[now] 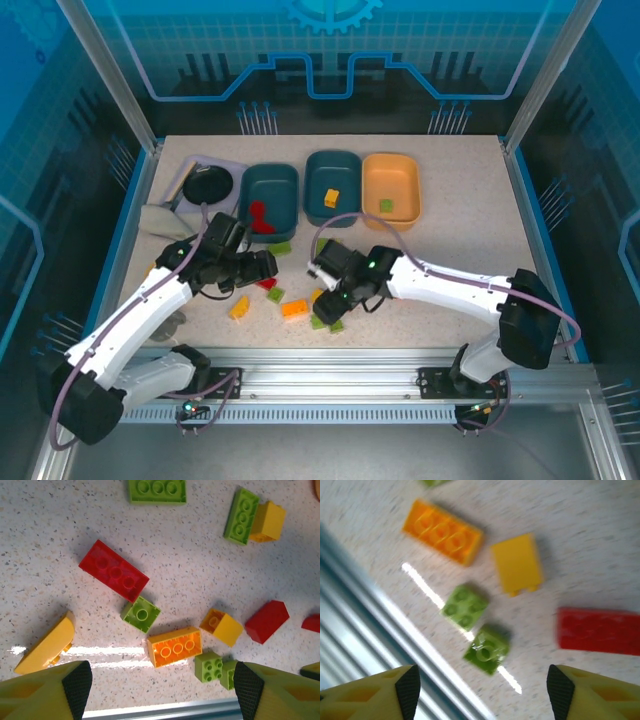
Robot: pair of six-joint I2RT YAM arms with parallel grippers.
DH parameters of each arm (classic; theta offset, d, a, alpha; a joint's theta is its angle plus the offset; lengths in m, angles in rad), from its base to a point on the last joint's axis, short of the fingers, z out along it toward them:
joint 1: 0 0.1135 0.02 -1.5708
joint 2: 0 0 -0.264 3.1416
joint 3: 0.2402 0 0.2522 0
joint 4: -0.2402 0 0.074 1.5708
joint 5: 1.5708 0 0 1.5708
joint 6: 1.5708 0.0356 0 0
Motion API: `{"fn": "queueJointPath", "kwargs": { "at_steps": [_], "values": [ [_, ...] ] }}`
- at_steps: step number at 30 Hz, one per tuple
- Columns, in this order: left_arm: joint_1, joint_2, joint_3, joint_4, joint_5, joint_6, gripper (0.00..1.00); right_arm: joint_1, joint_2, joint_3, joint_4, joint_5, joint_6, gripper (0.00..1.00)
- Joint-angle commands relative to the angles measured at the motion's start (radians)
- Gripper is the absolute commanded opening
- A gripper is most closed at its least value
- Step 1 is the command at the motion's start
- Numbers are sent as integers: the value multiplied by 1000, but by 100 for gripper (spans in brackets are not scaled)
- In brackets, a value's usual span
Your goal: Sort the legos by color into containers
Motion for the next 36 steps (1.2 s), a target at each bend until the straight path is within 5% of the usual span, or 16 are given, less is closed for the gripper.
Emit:
{"fn": "queueJointPath", "kwargs": {
  "at_steps": [1,13,29,36],
  "values": [
    [-8,-34,-17,-42,41,48,78,49,31,-41,-56,7,50,75],
    [-6,-154,-36,-91,55,42,79,62,195,-75,36,16,173,79],
    [-8,-153,-31,-90,44,12,79,-9,275,-75,91,32,176,46],
    [-8,-137,-41,-65,44,9,79,-34,180,-69,50,78,179,32]
  ]
}}
